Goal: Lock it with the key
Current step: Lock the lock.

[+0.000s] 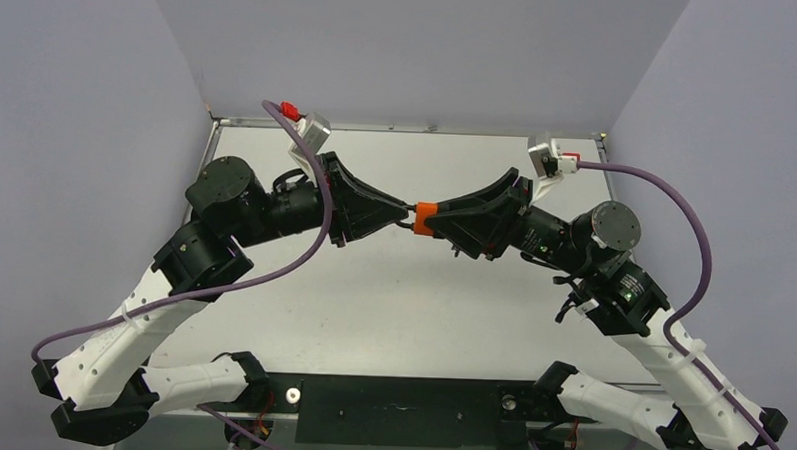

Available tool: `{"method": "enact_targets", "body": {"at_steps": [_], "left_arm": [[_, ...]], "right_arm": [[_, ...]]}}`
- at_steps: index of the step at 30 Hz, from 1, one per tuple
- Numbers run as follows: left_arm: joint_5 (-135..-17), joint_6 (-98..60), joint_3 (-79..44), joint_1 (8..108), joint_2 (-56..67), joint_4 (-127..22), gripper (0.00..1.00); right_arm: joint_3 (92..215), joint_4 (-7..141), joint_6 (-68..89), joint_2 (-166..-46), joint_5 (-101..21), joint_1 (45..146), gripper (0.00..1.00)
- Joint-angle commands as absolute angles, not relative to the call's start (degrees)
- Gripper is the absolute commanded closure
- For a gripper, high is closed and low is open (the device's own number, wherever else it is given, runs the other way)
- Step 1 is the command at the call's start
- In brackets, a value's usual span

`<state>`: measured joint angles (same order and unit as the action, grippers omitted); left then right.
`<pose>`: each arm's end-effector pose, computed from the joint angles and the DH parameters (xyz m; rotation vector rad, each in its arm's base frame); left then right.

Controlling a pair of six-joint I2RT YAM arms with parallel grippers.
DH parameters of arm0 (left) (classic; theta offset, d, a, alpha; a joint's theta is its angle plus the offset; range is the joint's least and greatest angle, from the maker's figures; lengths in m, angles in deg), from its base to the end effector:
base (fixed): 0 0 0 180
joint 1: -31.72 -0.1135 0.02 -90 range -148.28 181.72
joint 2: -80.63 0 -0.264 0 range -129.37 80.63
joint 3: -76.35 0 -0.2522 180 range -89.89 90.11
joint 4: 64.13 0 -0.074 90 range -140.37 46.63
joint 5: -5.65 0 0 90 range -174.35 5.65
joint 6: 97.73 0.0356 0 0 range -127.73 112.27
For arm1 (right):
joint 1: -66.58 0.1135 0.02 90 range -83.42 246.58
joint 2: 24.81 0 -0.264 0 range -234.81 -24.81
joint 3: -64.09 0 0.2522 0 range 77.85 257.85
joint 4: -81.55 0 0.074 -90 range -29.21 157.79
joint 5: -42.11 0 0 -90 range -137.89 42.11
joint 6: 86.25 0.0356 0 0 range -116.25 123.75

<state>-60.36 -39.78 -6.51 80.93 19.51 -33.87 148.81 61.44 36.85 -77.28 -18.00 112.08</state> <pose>0.1213 -0.1627 0.5037 0.6162 1.5402 -1.4234 0.1100 0.1372 0.4795 -0.6468 1.4203 1.4680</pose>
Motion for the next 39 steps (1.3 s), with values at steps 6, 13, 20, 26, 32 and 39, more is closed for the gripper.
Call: {"method": "enact_targets", "body": {"at_steps": [6,13,20,26,32,39], "left_arm": [[-56.62,-41.46,-5.03,85.74,13.3,-36.67,1.0],[-62.07,-40.97,-5.86,78.85,17.65,-33.12,1.0],[-59.81,-41.08,-4.06,73.52,18.91,-30.21,1.0],[-58.58,-41.56,-3.3,72.22,18.58,-29.47,1.0],[-55.33,-43.47,-2.11,71.0,18.24,-30.61,1.0],[-51.96,-46.1,-2.41,69.24,18.42,-33.38,1.0]], "right_arm": [[149.02,62.52,33.55,-83.79,-18.07,116.28,1.0],[147.52,63.26,33.71,-80.37,-15.14,111.51,0.63],[142.33,72.67,39.51,-76.48,-5.13,100.69,0.3],[136.51,83.3,47.04,-74.59,0.55,93.84,0.25],[131.25,96.39,56.21,-75.99,6.36,90.95,0.37],[130.77,95.93,55.22,-76.4,8.22,90.93,0.51]]}}
